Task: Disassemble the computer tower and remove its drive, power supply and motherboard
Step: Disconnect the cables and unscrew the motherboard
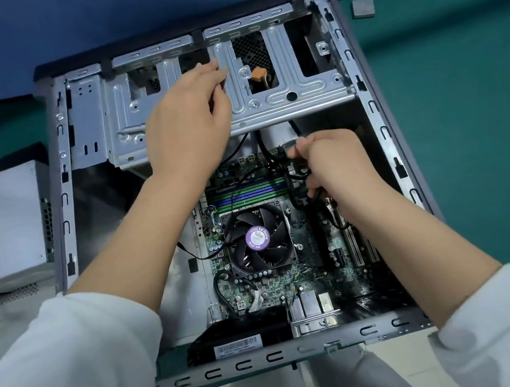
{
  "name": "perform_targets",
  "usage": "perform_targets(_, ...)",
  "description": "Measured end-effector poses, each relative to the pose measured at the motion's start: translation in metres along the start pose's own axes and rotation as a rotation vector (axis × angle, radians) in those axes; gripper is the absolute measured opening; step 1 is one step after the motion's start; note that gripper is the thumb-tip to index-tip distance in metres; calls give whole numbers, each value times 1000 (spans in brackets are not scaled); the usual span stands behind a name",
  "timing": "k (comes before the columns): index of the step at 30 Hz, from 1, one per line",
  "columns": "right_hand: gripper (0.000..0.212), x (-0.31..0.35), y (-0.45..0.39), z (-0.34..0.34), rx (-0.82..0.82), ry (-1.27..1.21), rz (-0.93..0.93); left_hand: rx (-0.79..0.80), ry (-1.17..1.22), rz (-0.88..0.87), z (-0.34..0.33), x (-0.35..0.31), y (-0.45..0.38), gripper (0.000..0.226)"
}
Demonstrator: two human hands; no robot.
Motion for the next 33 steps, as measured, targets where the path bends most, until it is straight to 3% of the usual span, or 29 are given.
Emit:
perform_targets(6,31,-2,-1,-4,18,-40,24,34,-41,-91,10,-11,-12,36)
perform_targets(12,32,-10,1,-5,11,-64,53,451,-228,-116,5,-29,-56,41)
perform_targets(15,32,-12,1,-5,12,-81,42,535,-57,-51,4,-27,-62,27)
perform_targets(21,25,-9,1,-4,45,-184,29,457,218,-67,13,-28,-59,15)
perform_targets(26,24,-1,9,-6,197,-172,66,193,426,75,29,-2,-59,21)
perform_targets(29,14,-5,17,-13,277,-101,133,164,372,125,32,18,-52,24)
perform_targets(31,2,-9,19,-17,241,17,182,118,351,134,30,25,-46,18)
perform_targets(33,5,-14,20,-16,199,86,216,48,327,127,30,26,-44,9)
Point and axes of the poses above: each hand's wrist, its own y-axis away from the middle knuckle, its own z-axis out of the back of the hand, x = y × z, the point moved 3 cm from there along -y, towards the middle knuckle, and after that the axes turned 11 degrees about x, right-handed, at the moved point
